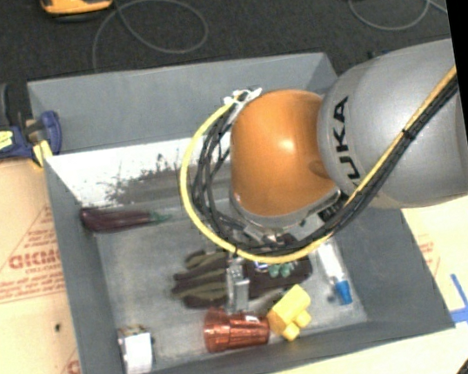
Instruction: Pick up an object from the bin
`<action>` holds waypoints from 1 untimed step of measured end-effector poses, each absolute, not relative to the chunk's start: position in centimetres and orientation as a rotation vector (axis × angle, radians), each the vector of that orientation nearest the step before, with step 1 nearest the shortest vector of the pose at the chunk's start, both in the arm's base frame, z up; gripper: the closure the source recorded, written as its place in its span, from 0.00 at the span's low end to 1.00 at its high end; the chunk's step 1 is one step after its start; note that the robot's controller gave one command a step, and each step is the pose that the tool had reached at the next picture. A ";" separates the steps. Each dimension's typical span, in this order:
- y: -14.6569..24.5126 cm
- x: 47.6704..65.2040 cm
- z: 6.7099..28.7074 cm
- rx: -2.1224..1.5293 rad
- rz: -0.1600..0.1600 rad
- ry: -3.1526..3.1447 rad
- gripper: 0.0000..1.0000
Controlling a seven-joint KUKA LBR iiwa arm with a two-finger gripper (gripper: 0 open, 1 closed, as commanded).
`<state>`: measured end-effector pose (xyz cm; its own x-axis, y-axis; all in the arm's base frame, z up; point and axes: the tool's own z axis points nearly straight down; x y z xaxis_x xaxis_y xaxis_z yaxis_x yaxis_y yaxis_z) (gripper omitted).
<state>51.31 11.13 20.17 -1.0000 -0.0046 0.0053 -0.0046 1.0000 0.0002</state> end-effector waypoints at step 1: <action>11.1 51.5 20.6 0.002 -0.002 -3.144 0.00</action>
Offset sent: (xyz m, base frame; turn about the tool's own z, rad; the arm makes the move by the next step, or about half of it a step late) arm 0.0281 0.0106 -0.0874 0.1108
